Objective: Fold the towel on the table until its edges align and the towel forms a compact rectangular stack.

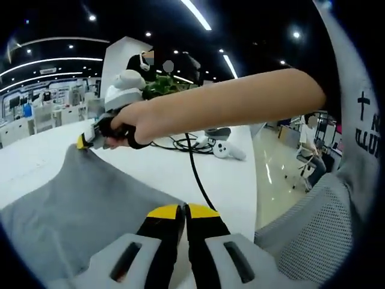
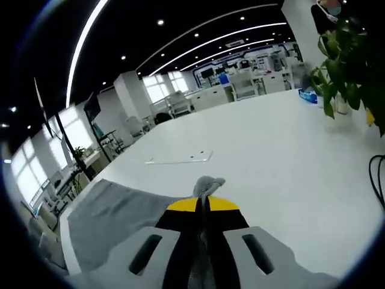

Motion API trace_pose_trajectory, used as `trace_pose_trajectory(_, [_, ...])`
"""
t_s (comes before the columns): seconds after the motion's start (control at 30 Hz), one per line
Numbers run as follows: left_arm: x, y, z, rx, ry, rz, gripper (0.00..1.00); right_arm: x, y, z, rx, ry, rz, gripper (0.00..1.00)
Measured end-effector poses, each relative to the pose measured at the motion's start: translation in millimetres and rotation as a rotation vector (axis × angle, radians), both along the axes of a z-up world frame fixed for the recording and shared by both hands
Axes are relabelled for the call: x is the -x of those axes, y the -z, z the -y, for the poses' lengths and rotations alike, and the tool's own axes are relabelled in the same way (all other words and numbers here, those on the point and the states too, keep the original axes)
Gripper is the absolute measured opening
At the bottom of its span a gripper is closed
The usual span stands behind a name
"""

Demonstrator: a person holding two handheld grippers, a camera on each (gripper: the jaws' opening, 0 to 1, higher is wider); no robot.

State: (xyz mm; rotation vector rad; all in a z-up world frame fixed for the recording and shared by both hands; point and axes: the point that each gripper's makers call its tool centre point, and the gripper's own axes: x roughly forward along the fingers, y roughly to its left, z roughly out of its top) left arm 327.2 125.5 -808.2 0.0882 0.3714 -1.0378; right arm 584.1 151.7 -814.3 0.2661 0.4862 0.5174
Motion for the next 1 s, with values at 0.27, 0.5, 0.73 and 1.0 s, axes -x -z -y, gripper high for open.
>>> trace_pose_trajectory(0.27, [-7.0, -28.6, -24, 0.049, -0.07, 0.033, 0.04, -3, -24.9, -20, -0.034, -0.024, 0.031, 0.01])
trace_pose_trajectory(0.5, [-10.8, -44.4, -52, 0.014, -0.123, 0.091, 0.04, -1, -42.5, -38, -0.062, -0.045, 0.05, 0.01])
trace_pose_trajectory(0.73, [-7.4, -59.1, -77, 0.011, -0.16, 0.106, 0.04, 4, -57.1, -56, -0.073, -0.061, 0.059, 0.01])
trace_pose_trajectory(1.0, [-7.2, -82.6, -109, 0.011, -0.221, 0.126, 0.04, 7, -87.8, -90, -0.1, -0.092, 0.077, 0.01])
